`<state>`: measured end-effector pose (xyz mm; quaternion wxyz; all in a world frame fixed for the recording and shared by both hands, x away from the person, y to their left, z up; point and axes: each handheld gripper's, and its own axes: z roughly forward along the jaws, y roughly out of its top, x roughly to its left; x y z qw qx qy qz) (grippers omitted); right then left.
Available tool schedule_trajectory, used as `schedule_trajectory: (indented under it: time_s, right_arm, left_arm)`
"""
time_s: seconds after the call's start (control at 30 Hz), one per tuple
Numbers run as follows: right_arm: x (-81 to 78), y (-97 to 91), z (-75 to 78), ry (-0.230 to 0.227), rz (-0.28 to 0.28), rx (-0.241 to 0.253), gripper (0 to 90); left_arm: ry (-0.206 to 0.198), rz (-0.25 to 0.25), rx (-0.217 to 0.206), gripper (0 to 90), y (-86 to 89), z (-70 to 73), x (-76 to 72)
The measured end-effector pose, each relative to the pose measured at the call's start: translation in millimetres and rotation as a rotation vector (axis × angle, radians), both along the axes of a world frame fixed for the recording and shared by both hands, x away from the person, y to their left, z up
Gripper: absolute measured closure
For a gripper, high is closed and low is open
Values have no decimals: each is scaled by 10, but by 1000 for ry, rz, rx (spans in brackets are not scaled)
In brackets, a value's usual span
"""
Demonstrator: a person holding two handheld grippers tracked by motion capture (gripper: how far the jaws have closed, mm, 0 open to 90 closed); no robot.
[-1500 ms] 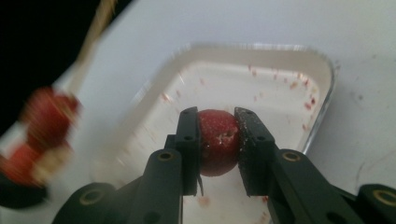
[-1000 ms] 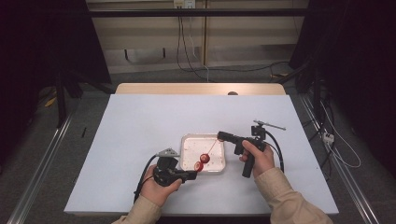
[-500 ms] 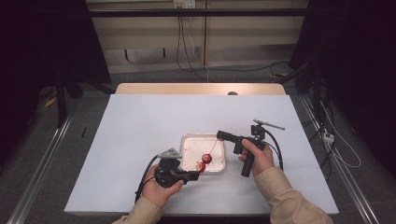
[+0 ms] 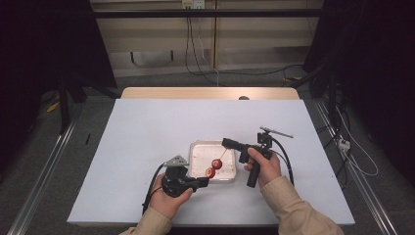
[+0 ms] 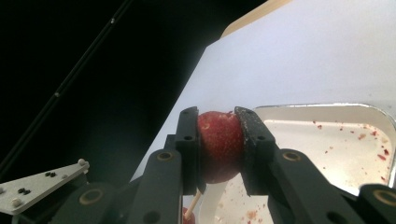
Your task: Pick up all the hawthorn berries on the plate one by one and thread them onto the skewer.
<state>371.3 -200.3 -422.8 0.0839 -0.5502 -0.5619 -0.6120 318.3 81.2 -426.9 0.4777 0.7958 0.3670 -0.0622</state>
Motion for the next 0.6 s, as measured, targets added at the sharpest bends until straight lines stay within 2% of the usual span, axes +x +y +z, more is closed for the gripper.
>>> schedule_trajectory:
  time_s: [0.07,0.17,0.2,0.27,0.3,0.33,0.37,0.43,0.47,0.5,0.53,0.6]
  right_arm:
    - [-5,21,1,3,-2,6,725]
    - [-23,63,2,-14,-14,3,726]
    - [-23,69,3,-15,-17,1,726]
    - [-29,119,-11,3,13,9,726]
    - [-50,173,-20,2,25,-1,726]
    - [-73,222,-19,-5,25,-7,727]
    - [-84,268,-19,-7,49,-12,726]
    - [-97,329,-25,-14,42,-26,726]
    - [-89,337,-30,-16,44,-16,725]
    - [-79,341,-39,-14,41,-16,721]
    - [-70,337,-47,-14,41,-18,700]
    - [-52,327,-60,-28,39,-51,554]
  left_arm:
    - [-5,19,-10,900,-1,5,-6]
    - [-18,32,3,900,-15,7,-22]
    - [-23,43,-7,900,-16,7,-25]
    - [-34,55,-11,900,-26,25,-25]
    - [-35,55,-1,900,-27,26,-21]
    - [-29,61,-17,900,-18,15,-13]
    - [-22,68,-9,900,-4,11,-2]
    - [-17,75,-20,900,30,-3,11]
    - [-14,80,-23,900,35,3,12]
    - [-22,78,-14,900,38,15,8]
    - [-23,77,-11,900,32,19,3]
    - [-22,75,-2,900,37,8,8]
